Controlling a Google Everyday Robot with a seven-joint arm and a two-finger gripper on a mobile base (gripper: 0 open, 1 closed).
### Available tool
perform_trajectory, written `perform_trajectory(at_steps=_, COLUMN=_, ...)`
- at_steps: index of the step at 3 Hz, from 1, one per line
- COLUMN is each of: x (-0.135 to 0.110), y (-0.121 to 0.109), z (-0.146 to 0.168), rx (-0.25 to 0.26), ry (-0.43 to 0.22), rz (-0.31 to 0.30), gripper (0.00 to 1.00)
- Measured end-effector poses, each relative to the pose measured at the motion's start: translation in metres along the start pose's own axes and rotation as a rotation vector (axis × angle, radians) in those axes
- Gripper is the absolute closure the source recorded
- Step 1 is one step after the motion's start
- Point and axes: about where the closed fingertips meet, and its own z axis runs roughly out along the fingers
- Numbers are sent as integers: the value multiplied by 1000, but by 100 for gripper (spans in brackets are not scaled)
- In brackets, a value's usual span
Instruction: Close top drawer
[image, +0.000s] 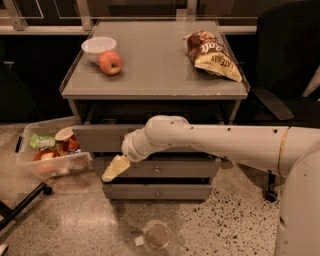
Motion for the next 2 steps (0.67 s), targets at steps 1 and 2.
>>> perform_trajectory(at_steps=1, x=3, y=-8, z=-3, rx=34, ry=-56, rz=33, gripper=0)
perform_trajectory(at_steps=2, x=-3, y=-23, z=-1, rx=65, ry=-101, rz=53, gripper=0)
